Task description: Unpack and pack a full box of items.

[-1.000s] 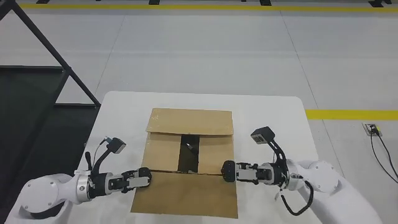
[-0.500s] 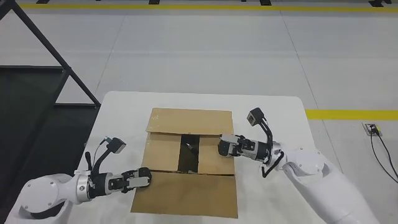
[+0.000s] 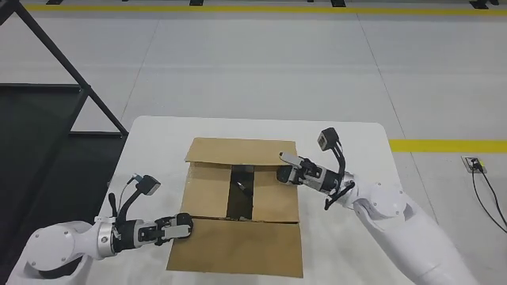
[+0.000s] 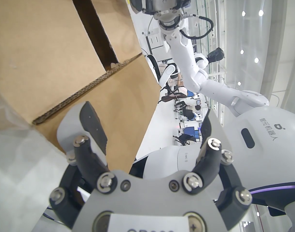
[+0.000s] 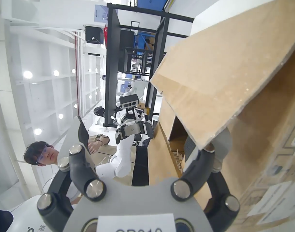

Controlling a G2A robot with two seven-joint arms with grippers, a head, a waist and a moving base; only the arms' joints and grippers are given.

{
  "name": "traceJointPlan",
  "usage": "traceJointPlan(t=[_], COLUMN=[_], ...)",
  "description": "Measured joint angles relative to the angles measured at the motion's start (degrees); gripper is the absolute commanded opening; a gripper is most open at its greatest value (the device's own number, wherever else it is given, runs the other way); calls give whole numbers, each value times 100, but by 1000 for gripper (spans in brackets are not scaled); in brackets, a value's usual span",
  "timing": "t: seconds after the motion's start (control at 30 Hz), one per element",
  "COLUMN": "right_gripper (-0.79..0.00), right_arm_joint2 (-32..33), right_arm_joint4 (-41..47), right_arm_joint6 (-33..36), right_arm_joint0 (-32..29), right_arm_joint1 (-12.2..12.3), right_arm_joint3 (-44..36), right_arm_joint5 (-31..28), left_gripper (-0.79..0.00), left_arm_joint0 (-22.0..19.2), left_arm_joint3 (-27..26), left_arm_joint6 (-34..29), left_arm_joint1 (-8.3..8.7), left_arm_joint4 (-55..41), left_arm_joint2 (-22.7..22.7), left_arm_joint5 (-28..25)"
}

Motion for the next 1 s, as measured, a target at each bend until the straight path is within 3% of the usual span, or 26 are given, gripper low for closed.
traceJointPlan(t=[0.27,0.73,1.0], right_gripper=[0,0,0], right_arm_joint2=[86,103,-309], right_arm_joint4=[-33,-111,-431], right_arm_joint6=[-1117,-1002,-1911], right_arm_joint0=[-16,-146,398], right_arm_joint1=[-191,-207,-531], right_arm_joint3=[-22,-160,88], right_arm_joint5=[-882,-857,-203], left_gripper=[0,0,0], left_arm_joint0=[0,0,2], left_arm_joint3=[0,0,-2], left_arm_joint6=[0,0,3], left_arm_joint1=[0,0,0], left_arm_joint4=[0,0,2], left_arm_joint2=[0,0,0], left_arm_joint5=[0,0,1])
